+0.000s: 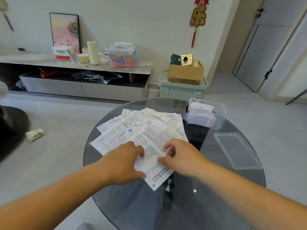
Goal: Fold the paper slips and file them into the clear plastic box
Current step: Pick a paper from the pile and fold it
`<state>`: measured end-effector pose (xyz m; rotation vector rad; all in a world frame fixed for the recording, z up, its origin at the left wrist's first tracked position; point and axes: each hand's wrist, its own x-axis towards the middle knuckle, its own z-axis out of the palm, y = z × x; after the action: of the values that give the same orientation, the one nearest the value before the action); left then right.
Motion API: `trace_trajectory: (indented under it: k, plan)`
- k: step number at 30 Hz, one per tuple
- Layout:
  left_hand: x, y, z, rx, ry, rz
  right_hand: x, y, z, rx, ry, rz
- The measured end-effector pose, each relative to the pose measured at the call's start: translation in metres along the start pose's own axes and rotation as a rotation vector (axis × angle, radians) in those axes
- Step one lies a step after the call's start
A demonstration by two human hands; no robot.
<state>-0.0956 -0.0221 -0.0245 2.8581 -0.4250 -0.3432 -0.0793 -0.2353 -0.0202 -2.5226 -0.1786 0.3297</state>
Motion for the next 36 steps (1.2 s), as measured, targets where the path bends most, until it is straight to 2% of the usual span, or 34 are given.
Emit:
trace_trajectory:
  k: [3, 10, 13, 16, 20, 24, 27, 32, 36]
  plan:
    - [-0.001, -0.001, 0.004, -0.011, 0.022, -0.004, 0.004, -0.002, 0.009, 0.035, 0.075, 0.037]
    - [0.001, 0.004, -0.003, -0.102, 0.047, 0.024, 0.004, -0.003, 0.006, 0.264, 0.052, 0.067]
    - [0.004, 0.017, -0.015, -0.284, 0.172, 0.087, -0.007, 0.001, -0.016, 0.453, -0.017, 0.1]
    - [0.01, 0.038, -0.022, -0.355, 0.242, 0.219, -0.022, 0.014, -0.038, 0.522, -0.123, 0.106]
    - [0.022, 0.069, -0.02, -0.357, 0.133, 0.294, -0.039, 0.033, -0.054, 0.503, -0.167, 0.12]
    - [0.032, 0.084, -0.013, -0.413, 0.095, 0.264, -0.05, 0.052, -0.061, 0.541, -0.079, 0.131]
    - [0.038, 0.089, -0.013, -0.54, 0.083, 0.229, -0.055, 0.07, -0.062, 0.655, -0.024, 0.15]
    - [0.045, 0.097, -0.017, -0.784, 0.118, 0.13, -0.06, 0.093, -0.063, 0.856, -0.072, 0.169]
    - [0.044, 0.104, -0.023, -1.118, 0.132, 0.111, -0.06, 0.094, -0.069, 1.153, 0.063, 0.116]
